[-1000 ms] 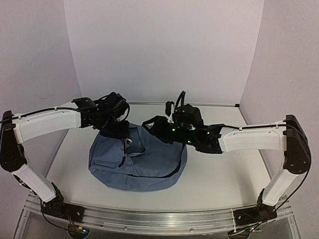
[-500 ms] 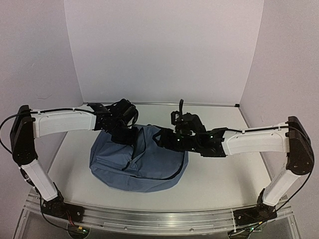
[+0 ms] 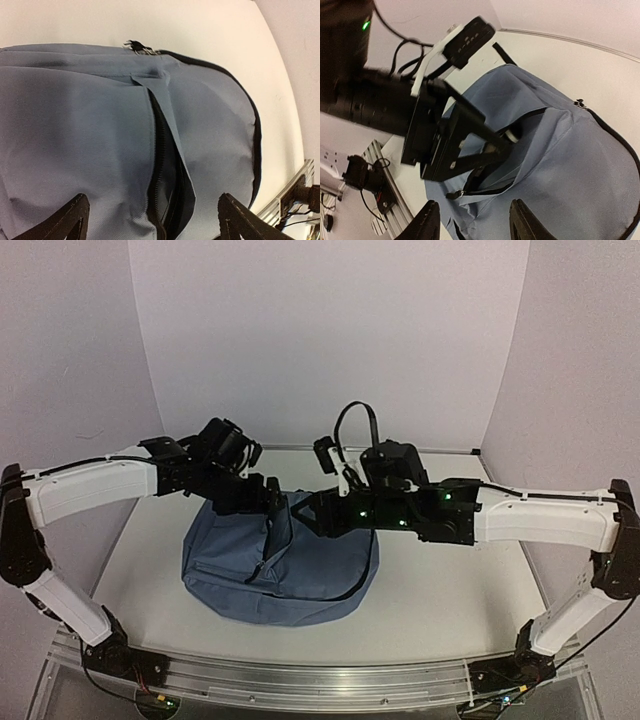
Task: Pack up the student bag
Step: Zip the student bag at the center of the board.
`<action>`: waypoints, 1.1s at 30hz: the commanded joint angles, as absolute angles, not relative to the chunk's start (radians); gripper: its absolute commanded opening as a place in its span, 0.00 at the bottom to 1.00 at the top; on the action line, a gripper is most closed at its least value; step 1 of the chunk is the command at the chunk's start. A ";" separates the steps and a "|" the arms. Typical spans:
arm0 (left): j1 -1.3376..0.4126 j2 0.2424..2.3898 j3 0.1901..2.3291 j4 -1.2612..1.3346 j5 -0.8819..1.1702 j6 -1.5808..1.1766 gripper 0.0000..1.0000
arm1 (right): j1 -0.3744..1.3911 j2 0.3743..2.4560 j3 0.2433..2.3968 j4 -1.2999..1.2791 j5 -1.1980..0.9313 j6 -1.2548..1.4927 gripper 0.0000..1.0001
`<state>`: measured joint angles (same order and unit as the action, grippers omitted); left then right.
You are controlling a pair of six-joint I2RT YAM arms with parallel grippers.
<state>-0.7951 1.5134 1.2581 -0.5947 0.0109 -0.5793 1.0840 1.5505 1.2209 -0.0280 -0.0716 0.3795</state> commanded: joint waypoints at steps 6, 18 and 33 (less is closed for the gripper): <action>-0.581 1.285 1.118 -0.639 0.071 -0.622 1.00 | 1.250 1.808 1.538 -0.276 0.051 0.157 0.41; -0.487 1.132 0.863 -0.591 0.154 -0.783 1.00 | 1.278 2.017 1.721 -0.331 -0.082 0.650 0.37; -0.488 1.025 0.703 -0.586 0.250 -0.881 0.89 | 1.278 2.062 1.598 -0.200 -0.037 1.005 0.32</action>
